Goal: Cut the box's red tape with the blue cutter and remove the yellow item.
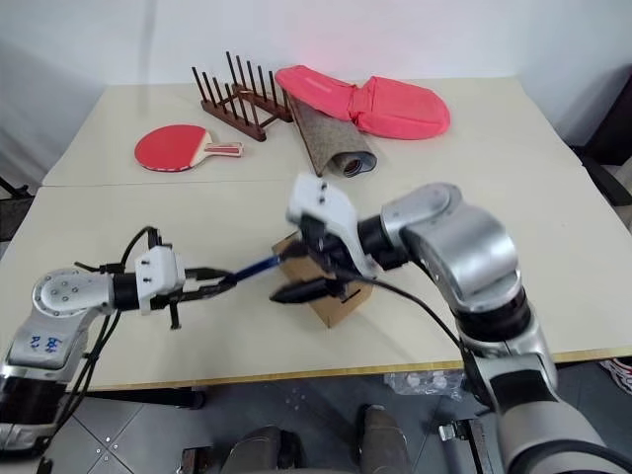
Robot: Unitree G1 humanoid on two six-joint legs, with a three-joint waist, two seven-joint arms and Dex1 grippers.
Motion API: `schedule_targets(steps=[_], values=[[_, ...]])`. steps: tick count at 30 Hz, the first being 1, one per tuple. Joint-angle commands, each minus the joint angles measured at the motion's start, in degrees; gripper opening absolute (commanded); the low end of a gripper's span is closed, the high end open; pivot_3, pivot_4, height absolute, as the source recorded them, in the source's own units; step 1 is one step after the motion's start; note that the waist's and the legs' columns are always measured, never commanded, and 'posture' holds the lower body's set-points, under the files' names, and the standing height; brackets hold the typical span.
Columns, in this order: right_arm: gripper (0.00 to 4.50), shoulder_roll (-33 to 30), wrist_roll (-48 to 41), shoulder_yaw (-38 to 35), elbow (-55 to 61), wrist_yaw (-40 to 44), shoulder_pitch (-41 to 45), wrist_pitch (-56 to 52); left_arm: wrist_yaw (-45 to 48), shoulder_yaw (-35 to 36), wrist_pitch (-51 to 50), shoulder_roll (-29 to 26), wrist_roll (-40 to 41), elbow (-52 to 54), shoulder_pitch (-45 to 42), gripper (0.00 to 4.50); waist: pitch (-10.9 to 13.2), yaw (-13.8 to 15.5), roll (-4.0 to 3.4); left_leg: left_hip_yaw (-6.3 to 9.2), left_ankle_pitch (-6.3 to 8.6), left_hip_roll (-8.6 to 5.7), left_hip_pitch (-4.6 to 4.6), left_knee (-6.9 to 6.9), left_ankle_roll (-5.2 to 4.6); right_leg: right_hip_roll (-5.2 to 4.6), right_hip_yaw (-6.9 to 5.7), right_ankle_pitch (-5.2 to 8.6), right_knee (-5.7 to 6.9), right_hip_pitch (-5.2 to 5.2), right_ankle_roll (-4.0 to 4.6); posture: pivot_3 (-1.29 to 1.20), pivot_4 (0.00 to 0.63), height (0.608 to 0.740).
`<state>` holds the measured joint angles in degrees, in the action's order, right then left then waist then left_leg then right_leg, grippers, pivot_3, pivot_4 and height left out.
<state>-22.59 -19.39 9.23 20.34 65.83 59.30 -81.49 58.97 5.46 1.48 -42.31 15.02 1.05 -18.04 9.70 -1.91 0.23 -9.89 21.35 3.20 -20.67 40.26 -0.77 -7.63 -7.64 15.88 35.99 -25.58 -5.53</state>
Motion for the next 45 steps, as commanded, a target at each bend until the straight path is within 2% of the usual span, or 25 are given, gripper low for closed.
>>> schedule_targets(steps=[1, 4, 11, 19, 23, 28, 30, 33, 36, 44, 45], values=[[4.42, 1.7, -3.0, -4.6, -3.4, -4.9, 3.7, -3.7, 0.4, 2.9, -0.9, 0.5, 5.2, 1.6, -1.5, 0.44, 0.0, 0.0, 0.00, -0.01, 0.01, -0.01, -0.01, -0.01, 0.00, -0.01, 0.00, -0.01, -0.01, 0.00, -0.01, 0.00, 0.150, 0.740], [4.42, 2.3, -4.7, -5.8, -5.9, -8.3, 5.4, -6.6, 1.3, 3.2, -4.1, 0.3, 8.1, 3.5, -2.2, 0.44, 0.0, 0.0, 0.00, -0.11, 0.03, -0.03, -0.01, -0.10, 0.02, 0.00, -0.06, -0.03, -0.01, -0.01, -0.06, 0.00, 0.150, 0.740], [4.42, 5.5, -6.4, -6.5, -14.8, -15.6, 9.7, -6.8, 4.5, -0.3, -1.7, 2.5, 7.0, 0.2, -7.5, 0.44, 0.0, -0.1, 0.00, -0.18, 0.03, -0.04, -0.20, -0.09, 0.07, 0.07, -0.23, -0.03, -0.07, -0.02, -0.06, 0.00, 0.150, 0.740], [4.42, 2.8, -7.7, -3.2, -20.2, -17.3, 11.1, -3.3, 5.5, -1.9, -1.0, 4.2, 6.2, -1.7, -9.9, 0.44, 0.0, -0.8, 0.00, -0.11, 0.02, -0.05, -0.33, -0.10, 0.09, 0.08, -0.31, -0.04, -0.09, -0.09, -0.09, 0.00, 0.150, 0.740], [4.42, 0.4, -9.4, -4.2, -19.5, -17.2, 11.1, -3.0, 3.2, -0.9, -2.5, 3.2, 4.9, -2.0, -8.2, 0.44, 0.0, -1.3, 0.00, -0.04, 0.02, -0.06, -0.38, -0.10, 0.09, 0.07, -0.35, -0.05, -0.09, -0.11, -0.10, 0.00, 0.150, 0.740], [4.42, -2.0, -10.2, -6.3, -19.2, -18.9, 10.0, -1.9, -8.0, 2.6, -9.8, 0.7, 0.0, -9.2, -9.4, 0.44, 0.0, -1.5, 0.00, -0.03, 0.00, -0.04, -0.37, -0.10, 0.11, 0.08, -0.33, -0.05, -0.09, -0.11, -0.10, 0.00, 0.150, 0.740], [4.42, -2.5, -10.3, -6.4, -19.6, -19.6, 9.8, -1.3, -9.6, 3.1, -10.9, 0.5, -0.3, -10.6, -9.9, 0.44, 0.0, -1.4, 0.01, -0.03, -0.01, -0.03, -0.37, -0.10, 0.11, 0.08, -0.32, -0.05, -0.10, -0.11, -0.10, 0.00, 0.150, 0.740], [4.50, -2.8, -9.8, -7.4, -20.5, -21.1, 9.4, 0.5, -14.7, 4.5, -16.2, 0.5, -0.8, -12.4, -11.4, 1.02, 0.0, -1.3, 0.01, -0.03, -0.01, -0.03, -0.38, -0.10, 0.11, 0.06, -0.32, -0.05, -0.10, -0.11, -0.11, 0.00, 0.150, 0.740], [4.50, -2.5, -10.0, -8.3, -20.9, -22.5, 8.9, 1.8, -16.8, 5.5, -18.4, 0.7, -0.4, -15.5, -13.5, 1.90, 0.0, -1.1, 0.02, 0.02, -0.01, -0.03, -0.42, -0.09, 0.11, 0.06, -0.36, -0.05, -0.10, -0.11, -0.11, 0.00, 0.150, 0.740], [4.50, -0.8, -11.6, -10.6, -18.9, -26.1, 6.4, 2.1, -6.6, -1.4, -10.1, 3.8, -1.7, -22.5, -20.1, 4.37, 0.0, -1.2, 0.02, 0.02, -0.01, -0.06, -0.43, -0.13, 0.12, 0.06, -0.44, -0.07, -0.10, -0.11, -0.15, 0.00, 0.150, 0.740], [4.50, -0.7, -11.8, -10.9, -18.2, -26.7, 5.8, 2.0, -5.4, -2.9, -8.5, 5.1, -2.7, -26.2, -22.6, 4.44, 0.0, -1.2, 0.02, 0.02, -0.01, -0.07, -0.44, -0.13, 0.12, 0.06, -0.44, -0.07, -0.10, -0.11, -0.16, 0.00, 0.150, 0.740]])
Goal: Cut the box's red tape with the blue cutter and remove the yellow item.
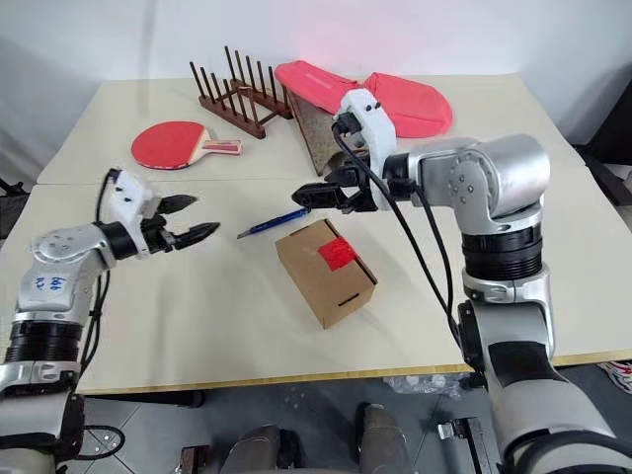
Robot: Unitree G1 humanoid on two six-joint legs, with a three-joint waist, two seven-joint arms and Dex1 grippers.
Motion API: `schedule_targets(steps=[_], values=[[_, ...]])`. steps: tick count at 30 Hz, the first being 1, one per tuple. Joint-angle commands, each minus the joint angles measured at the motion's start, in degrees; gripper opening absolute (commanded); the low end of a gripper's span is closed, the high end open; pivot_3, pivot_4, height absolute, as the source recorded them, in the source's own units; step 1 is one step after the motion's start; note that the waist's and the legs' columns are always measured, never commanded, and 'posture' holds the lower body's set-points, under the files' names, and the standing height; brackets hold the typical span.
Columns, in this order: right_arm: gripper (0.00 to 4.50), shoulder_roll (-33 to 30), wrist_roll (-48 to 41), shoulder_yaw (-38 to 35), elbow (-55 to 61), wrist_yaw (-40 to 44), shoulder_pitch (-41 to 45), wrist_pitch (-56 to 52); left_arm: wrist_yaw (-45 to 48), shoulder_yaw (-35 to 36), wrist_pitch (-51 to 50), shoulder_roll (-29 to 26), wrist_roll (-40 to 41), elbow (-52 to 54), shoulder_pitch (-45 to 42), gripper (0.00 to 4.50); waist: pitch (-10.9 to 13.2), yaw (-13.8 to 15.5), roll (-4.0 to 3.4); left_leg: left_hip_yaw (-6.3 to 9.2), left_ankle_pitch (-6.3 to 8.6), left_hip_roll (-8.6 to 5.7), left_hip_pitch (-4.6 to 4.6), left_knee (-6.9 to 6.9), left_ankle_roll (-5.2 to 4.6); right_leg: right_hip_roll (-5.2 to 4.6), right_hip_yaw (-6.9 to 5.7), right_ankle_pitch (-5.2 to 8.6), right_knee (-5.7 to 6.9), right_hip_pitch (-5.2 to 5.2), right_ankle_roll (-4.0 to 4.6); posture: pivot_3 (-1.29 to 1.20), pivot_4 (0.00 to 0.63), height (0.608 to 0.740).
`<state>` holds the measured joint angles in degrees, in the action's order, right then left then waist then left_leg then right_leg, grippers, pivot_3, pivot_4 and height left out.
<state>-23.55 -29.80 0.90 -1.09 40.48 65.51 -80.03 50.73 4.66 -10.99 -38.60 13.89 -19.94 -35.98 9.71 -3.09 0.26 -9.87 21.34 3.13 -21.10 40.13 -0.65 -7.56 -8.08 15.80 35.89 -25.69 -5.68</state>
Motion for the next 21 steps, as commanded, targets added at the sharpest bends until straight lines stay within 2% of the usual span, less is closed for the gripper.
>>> schedule_targets(steps=[1, 11, 20, 21], values=[[4.50, 0.3, -1.6, -2.8, 3.7, -1.7, -0.8, 0.4, 3.7, -3.2, 5.2, 2.2, -2.3, -8.0, -6.5, 4.44, 0.0, 0.1, 0.00, 0.00, 0.00, 0.00, 0.00, 0.01, 0.00, 0.01, -0.01, 0.00, 0.00, 0.00, 0.00, 0.00, 0.150, 0.740], [4.50, 1.1, -3.8, -7.6, 10.9, -8.0, -4.5, -4.4, 2.5, -8.0, 19.3, 8.5, -11.9, -41.4, -22.5, 4.44, 0.0, -0.3, 0.02, 0.02, -0.01, -0.03, -0.01, -0.05, 0.00, 0.01, -0.06, 0.00, -0.01, -0.02, -0.01, 0.00, 0.150, 0.740], [4.50, 1.6, -5.2, -11.1, 15.3, -11.8, -6.3, -8.7, 2.9, -12.3, 21.7, 10.1, -20.0, -52.3, -26.8, 4.44, 0.0, -0.2, 0.04, 0.07, -0.02, -0.07, -0.04, -0.02, -0.01, -0.03, -0.06, -0.01, -0.02, -0.01, -0.04, 0.00, 0.150, 0.740], [4.50, 1.7, -5.3, -11.2, 15.4, -12.0, -6.3, -9.0, 2.7, -12.4, 21.8, 10.1, -20.4, -52.7, -26.9, 4.27, 0.0, -0.2, 0.04, 0.07, -0.03, -0.07, -0.04, -0.02, -0.03, -0.04, -0.06, -0.01, -0.02, 0.00, -0.04, 0.00, 0.150, 0.740]])
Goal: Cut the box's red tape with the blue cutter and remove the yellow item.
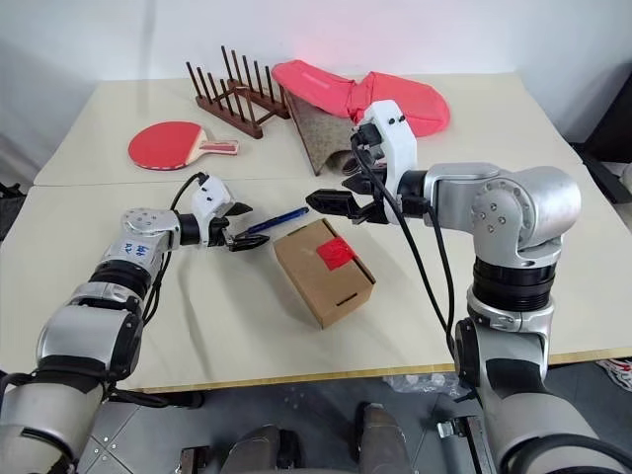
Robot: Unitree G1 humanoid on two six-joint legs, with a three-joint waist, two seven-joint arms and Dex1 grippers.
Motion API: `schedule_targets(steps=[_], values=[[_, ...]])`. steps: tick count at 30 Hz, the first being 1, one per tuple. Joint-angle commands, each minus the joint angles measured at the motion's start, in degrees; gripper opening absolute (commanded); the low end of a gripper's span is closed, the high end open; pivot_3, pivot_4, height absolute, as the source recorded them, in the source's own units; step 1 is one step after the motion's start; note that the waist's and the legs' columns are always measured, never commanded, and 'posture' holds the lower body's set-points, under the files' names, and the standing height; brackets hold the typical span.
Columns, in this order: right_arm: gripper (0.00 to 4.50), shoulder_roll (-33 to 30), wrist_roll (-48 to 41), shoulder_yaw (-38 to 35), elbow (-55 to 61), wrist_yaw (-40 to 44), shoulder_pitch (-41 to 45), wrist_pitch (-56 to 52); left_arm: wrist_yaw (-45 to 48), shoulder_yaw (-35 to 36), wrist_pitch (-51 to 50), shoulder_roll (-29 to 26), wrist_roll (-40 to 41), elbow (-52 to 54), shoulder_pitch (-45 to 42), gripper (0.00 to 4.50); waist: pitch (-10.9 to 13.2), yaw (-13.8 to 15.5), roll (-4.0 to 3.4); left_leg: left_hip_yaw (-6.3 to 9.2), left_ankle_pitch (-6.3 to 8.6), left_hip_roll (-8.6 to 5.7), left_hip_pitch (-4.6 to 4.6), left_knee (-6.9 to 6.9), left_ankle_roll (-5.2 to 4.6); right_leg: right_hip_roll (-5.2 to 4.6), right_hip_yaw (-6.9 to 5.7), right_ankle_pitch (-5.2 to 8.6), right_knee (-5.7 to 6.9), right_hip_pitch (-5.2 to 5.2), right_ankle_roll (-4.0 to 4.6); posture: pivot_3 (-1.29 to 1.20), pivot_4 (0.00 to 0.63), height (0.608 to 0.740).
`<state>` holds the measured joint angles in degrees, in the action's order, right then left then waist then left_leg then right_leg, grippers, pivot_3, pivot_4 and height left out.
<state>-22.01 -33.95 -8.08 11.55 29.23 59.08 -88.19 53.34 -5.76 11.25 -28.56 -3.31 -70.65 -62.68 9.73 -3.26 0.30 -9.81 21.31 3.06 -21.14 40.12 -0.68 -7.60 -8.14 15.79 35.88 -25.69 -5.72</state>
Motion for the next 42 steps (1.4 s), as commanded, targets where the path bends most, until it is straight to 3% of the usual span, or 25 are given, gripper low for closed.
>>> schedule_targets(steps=[1, 6, 9, 15, 19, 22, 32, 36, 42], values=[[4.50, 0.1, -1.3, -2.4, 2.9, -1.0, 0.2, -1.0, 0.6, -2.3, -0.5, 0.2, -3.9, -2.3, -0.2, 4.04, 0.0, 0.0, 0.00, 0.00, 0.00, 0.00, 0.01, 0.00, 0.00, 0.00, 0.00, 0.00, 0.00, 0.01, 0.00, 0.00, 0.150, 0.740], [4.50, -0.1, -1.6, -2.8, 3.2, -1.7, 0.2, -1.3, 1.6, -2.5, -1.5, 0.7, -4.7, -3.2, -0.5, 2.66, 0.0, 0.1, 0.02, -0.01, -0.04, -0.01, 0.04, 0.08, -0.06, -0.03, 0.04, 0.00, 0.01, 0.06, 0.00, 0.00, 0.150, 0.740], [4.50, -0.2, -1.7, -3.0, 3.3, -1.9, 0.3, -1.5, 3.1, -2.6, -3.3, 0.9, -5.0, -3.8, -0.6, 2.66, 0.0, 0.1, 0.02, -0.03, -0.12, -0.02, 0.04, 0.14, -0.10, -0.05, 0.13, 0.00, 0.01, 0.08, 0.00, 0.00, 0.150, 0.740], [4.50, -0.3, -1.9, -3.1, 3.7, -2.3, 0.3, -1.9, 2.0, -2.8, -3.9, 0.9, -6.0, -4.0, -0.3, 1.17, 0.0, 0.1, 0.03, -0.11, -0.22, -0.06, 0.10, 0.17, -0.15, -0.09, 0.30, 0.00, 0.04, 0.09, 0.01, 0.00, 0.150, 0.740], [4.50, -0.6, -2.1, -3.1, 3.8, -2.3, 0.5, -2.1, 1.5, -3.2, -3.9, 0.7, -6.6, -4.1, -0.2, 1.17, 0.0, 0.1, 0.03, -0.13, -0.33, -0.10, 0.12, 0.19, -0.21, -0.15, 0.35, -0.05, 0.08, 0.09, 0.08, 0.00, 0.150, 0.740], [4.50, -0.9, -2.4, -3.0, 3.8, -2.2, 0.6, -2.1, 0.9, -3.1, -3.6, 0.6, -6.8, -4.2, -0.2, 0.41, 0.0, 0.1, 0.03, -0.13, -0.35, -0.11, 0.16, 0.18, -0.22, -0.17, 0.37, -0.07, 0.12, 0.09, 0.11, 0.00, 0.150, 0.740], [4.50, -1.3, -2.6, -2.6, 4.2, -2.2, 0.7, -2.1, -0.4, -2.8, -1.4, -0.4, -6.7, -3.5, 0.3, 0.41, 0.0, 0.1, 0.03, -0.10, -0.39, -0.10, 0.18, 0.18, -0.24, -0.18, 0.40, -0.11, 0.12, 0.09, 0.16, 0.00, 0.150, 0.740], [4.50, -1.0, -2.8, -2.9, 4.4, -2.3, 1.2, -2.7, -3.2, -0.1, 3.6, -2.3, -4.5, -2.0, -0.2, 0.41, 0.0, -0.1, 0.03, -0.05, -0.40, -0.09, 0.17, 0.18, -0.26, -0.19, 0.40, -0.14, 0.12, 0.08, 0.18, 0.00, 0.150, 0.740], [4.50, -1.3, -2.8, -2.5, 3.1, -2.1, 1.6, -2.4, -0.3, 3.4, 12.4, -4.6, -1.1, 1.5, 1.8, 0.41, 0.0, -0.1, 0.04, -0.02, -0.41, -0.08, -0.08, 0.08, -0.23, -0.17, 0.44, -0.16, 0.11, -0.26, 0.17, 0.00, 0.150, 0.740]])
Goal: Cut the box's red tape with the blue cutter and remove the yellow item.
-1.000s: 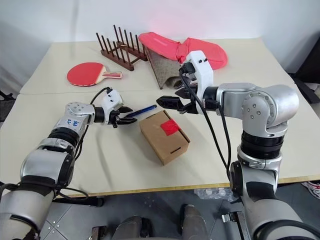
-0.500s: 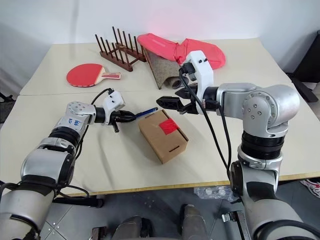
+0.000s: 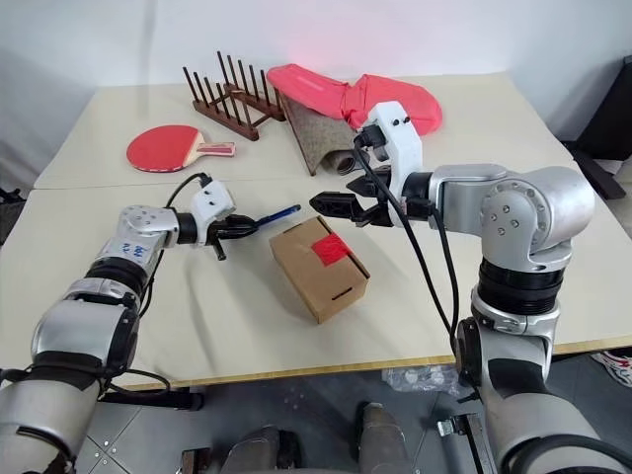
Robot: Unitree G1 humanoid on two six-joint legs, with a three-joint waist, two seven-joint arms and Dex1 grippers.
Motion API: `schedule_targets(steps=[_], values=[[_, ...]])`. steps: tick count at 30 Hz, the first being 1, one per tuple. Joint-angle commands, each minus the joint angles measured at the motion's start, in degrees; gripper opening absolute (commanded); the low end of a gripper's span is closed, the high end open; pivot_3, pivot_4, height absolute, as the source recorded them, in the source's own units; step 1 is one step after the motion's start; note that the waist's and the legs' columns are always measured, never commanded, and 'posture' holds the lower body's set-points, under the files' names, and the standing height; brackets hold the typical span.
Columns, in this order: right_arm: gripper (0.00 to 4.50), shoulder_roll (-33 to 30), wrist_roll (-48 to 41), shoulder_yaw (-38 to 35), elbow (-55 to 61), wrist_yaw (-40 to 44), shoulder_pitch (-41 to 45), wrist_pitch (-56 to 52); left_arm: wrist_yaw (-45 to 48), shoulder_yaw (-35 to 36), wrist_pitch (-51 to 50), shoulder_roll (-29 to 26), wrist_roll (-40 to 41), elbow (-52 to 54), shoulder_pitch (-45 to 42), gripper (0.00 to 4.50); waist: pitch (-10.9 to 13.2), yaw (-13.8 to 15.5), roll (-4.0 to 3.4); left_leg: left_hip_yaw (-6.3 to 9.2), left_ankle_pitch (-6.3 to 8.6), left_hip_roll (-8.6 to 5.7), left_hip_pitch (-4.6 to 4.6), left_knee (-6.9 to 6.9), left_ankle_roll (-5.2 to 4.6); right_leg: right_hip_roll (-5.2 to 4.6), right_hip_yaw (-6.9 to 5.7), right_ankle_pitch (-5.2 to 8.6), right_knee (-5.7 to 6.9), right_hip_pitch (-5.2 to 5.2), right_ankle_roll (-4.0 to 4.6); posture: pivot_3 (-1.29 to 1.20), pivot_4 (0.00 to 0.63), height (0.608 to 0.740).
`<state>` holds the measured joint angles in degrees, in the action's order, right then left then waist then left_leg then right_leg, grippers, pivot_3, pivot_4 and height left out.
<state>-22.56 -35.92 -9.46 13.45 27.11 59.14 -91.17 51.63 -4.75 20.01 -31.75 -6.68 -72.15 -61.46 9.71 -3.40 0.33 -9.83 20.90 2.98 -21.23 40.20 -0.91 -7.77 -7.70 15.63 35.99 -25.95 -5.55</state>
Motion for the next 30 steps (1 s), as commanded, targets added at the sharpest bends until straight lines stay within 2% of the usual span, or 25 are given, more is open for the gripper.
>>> schedule_targets(steps=[1, 6, 9, 16, 19, 25, 30], values=[[4.50, -0.8, -0.8, -1.1, 0.9, 0.1, 1.7, 0.7, 1.9, 2.9, 4.6, -1.5, 2.8, 3.5, 0.9, 0.41, 0.0, 0.1, 0.00, -0.06, 0.00, -0.02, -0.02, -0.04, 0.00, -0.01, -0.02, -0.02, 0.00, -0.01, -0.04, 0.00, 0.150, 0.740], [4.50, 0.0, 0.7, 0.1, -4.4, -0.7, 3.5, 2.3, 6.9, 8.5, 7.8, -1.8, 10.6, 13.8, 6.5, 0.41, 0.0, 0.2, 0.00, -0.11, 0.03, -0.08, -0.09, -0.11, 0.00, -0.04, -0.08, -0.11, -0.03, -0.02, -0.21, 0.00, 0.150, 0.740], [4.50, 2.9, 1.8, -2.0, -11.8, -2.3, 8.3, 1.3, 8.4, 10.4, 10.2, -0.8, 15.2, 24.2, 12.4, 0.41, 0.0, 0.0, -0.01, -0.12, 0.04, -0.11, -0.10, -0.13, -0.01, -0.07, -0.07, -0.15, -0.05, -0.03, -0.28, 0.00, 0.150, 0.740], [4.50, 4.9, 4.1, -3.8, -25.7, -4.4, 17.2, 0.3, 0.2, 10.1, 13.0, 1.5, 13.6, 36.4, 18.7, 0.41, 0.0, 0.0, -0.01, -0.12, 0.03, -0.12, -0.08, -0.12, -0.01, -0.09, -0.03, -0.16, -0.06, -0.01, -0.29, 0.00, 0.150, 0.740], [4.50, 5.7, 4.7, -4.6, -30.2, -4.9, 20.4, 0.0, -3.3, 9.0, 11.0, 2.7, 12.2, 39.8, 20.9, 0.41, 0.0, 0.0, -0.01, -0.11, 0.03, -0.15, -0.08, -0.12, -0.02, -0.13, -0.04, -0.18, -0.06, 0.00, -0.31, 0.00, 0.150, 0.740], [4.50, 5.8, 4.6, 1.4, -27.5, -4.4, 20.5, 0.0, -4.7, 7.0, 3.3, 3.0, 12.1, 45.2, 23.6, 0.41, 0.0, -0.1, -0.01, -0.07, 0.03, -0.14, -0.09, -0.19, -0.01, -0.12, -0.09, -0.18, -0.07, 0.00, -0.33, 0.00, 0.150, 0.740], [4.50, 5.8, 4.0, 1.9, -24.5, -3.9, 20.3, -0.7, -5.2, 6.6, -0.9, 1.6, 11.7, 47.5, 24.6, 0.41, 0.0, 0.0, -0.01, -0.07, 0.03, -0.14, -0.10, -0.17, -0.01, -0.11, -0.09, -0.18, -0.08, 0.01, -0.33, 0.00, 0.150, 0.740]])
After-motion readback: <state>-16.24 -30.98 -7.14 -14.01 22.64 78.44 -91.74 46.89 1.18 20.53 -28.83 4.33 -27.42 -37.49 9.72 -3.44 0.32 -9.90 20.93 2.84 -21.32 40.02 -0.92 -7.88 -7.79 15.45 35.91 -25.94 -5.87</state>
